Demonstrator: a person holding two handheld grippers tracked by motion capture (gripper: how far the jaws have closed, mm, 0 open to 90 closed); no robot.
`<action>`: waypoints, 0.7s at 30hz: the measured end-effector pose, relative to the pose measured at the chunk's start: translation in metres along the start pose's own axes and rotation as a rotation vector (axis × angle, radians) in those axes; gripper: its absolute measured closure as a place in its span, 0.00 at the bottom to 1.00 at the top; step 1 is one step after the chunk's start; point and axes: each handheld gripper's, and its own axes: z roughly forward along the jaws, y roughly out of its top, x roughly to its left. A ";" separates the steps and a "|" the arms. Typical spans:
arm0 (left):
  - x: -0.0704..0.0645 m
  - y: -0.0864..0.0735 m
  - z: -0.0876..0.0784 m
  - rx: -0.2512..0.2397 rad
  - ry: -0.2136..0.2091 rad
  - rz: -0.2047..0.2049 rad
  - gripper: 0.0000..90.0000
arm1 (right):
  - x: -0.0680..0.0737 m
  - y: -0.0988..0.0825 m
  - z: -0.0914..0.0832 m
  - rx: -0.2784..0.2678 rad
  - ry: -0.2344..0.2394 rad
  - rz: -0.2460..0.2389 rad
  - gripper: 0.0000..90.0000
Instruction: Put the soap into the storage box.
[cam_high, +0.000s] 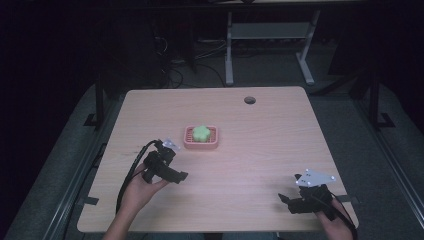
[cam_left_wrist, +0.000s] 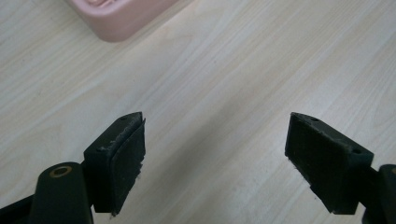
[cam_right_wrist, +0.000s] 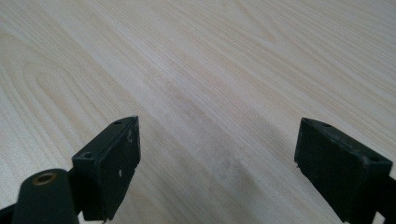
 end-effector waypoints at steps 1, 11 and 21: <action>0.000 -0.002 0.000 0.000 0.000 -0.004 0.22 | 0.000 0.000 0.000 0.000 0.000 -0.001 0.15; -0.001 -0.020 0.000 0.007 0.005 -0.021 0.22 | -0.001 -0.001 0.001 0.006 -0.003 0.000 0.15; -0.001 -0.039 -0.001 -0.001 -0.002 -0.043 0.22 | -0.001 -0.001 0.002 0.007 -0.005 0.002 0.15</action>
